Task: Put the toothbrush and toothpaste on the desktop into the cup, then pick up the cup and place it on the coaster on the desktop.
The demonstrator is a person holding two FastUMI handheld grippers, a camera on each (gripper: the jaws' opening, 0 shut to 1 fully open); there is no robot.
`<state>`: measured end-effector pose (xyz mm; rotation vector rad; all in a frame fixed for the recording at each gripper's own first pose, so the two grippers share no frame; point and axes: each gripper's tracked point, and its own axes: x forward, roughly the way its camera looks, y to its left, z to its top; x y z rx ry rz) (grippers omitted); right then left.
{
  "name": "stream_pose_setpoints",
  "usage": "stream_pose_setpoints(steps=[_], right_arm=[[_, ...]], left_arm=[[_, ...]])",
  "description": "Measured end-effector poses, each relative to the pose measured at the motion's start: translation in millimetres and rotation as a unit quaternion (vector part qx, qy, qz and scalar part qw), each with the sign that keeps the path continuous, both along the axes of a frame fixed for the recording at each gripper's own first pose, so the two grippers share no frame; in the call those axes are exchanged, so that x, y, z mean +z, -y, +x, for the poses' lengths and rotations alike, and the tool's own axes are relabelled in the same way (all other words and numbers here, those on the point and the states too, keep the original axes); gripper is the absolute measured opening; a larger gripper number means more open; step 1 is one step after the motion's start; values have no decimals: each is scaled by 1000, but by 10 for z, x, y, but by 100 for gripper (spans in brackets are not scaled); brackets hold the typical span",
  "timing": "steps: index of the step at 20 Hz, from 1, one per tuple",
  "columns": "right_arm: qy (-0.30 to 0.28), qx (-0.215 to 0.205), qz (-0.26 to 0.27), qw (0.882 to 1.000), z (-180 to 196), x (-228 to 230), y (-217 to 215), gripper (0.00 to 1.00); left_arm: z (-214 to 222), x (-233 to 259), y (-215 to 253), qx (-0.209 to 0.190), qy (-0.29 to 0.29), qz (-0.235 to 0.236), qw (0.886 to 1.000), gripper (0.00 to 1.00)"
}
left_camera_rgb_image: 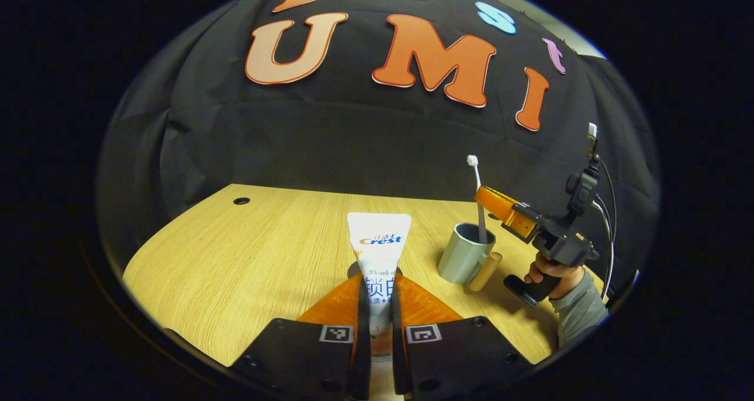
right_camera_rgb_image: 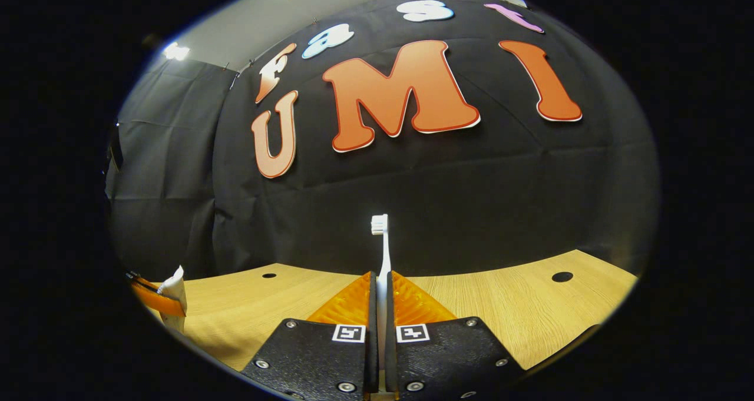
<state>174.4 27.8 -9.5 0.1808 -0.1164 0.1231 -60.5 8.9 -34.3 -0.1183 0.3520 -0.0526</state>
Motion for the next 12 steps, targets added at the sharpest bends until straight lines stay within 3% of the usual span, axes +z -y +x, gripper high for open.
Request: stream_pose_setpoints(steps=[9, 12], right_arm=[[-18, -6, -27, 999, -193, -144, 27, 5], [-26, -9, -25, 999, -212, -200, 57, 5]], left_arm=[[464, 265, 262, -20, 31, 2, 999, 18], [609, 285, 368, -17, 38, -21, 999, 18]])
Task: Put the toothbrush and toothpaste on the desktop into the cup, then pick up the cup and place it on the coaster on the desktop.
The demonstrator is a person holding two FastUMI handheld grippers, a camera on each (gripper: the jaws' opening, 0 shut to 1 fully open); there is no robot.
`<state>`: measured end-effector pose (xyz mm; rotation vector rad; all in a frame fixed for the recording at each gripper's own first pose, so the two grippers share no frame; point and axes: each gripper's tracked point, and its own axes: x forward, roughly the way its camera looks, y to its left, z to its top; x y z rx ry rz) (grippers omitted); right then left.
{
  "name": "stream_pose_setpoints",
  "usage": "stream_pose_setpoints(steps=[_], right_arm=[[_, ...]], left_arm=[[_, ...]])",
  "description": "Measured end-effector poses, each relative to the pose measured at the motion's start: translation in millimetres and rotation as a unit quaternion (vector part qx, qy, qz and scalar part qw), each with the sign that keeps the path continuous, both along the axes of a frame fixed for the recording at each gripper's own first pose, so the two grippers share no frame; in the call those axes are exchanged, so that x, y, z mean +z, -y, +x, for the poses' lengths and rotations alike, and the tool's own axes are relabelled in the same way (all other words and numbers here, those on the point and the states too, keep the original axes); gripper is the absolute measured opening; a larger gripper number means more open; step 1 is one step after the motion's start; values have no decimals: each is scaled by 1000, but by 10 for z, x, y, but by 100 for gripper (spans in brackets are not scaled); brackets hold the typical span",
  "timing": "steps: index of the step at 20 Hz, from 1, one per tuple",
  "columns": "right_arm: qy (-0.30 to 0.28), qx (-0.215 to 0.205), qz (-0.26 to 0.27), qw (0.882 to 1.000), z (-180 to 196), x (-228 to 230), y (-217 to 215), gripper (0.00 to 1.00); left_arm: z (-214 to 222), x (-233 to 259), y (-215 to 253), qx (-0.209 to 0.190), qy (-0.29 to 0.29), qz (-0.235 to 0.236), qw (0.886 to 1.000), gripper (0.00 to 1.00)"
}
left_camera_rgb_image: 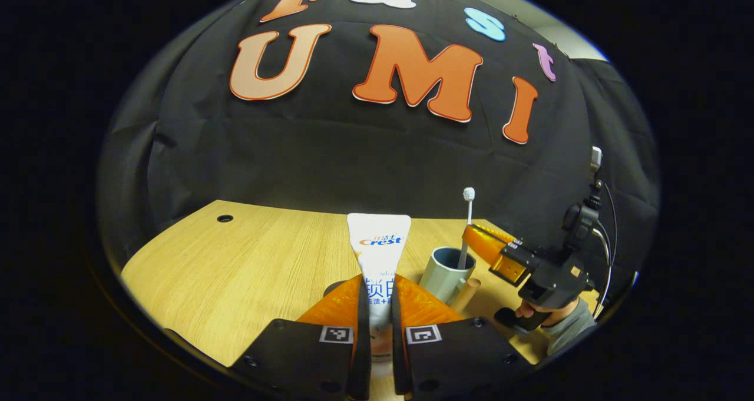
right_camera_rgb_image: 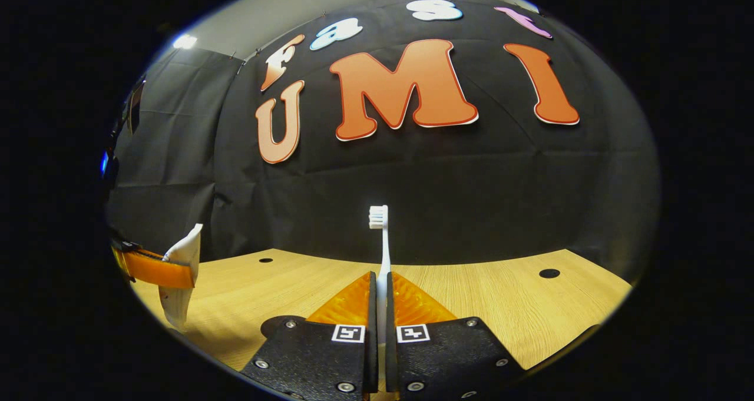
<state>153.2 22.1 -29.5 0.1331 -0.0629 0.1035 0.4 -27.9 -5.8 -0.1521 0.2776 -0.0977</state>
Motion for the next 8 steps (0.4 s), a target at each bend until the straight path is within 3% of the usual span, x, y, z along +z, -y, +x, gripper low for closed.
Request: stream_pose_setpoints(steps=[8], right_arm=[[-43, -9, 2, 999, -30, -214, 79, 7]], left_arm=[[205, 122, 157, -1, 27, 1, 1000, 18]])
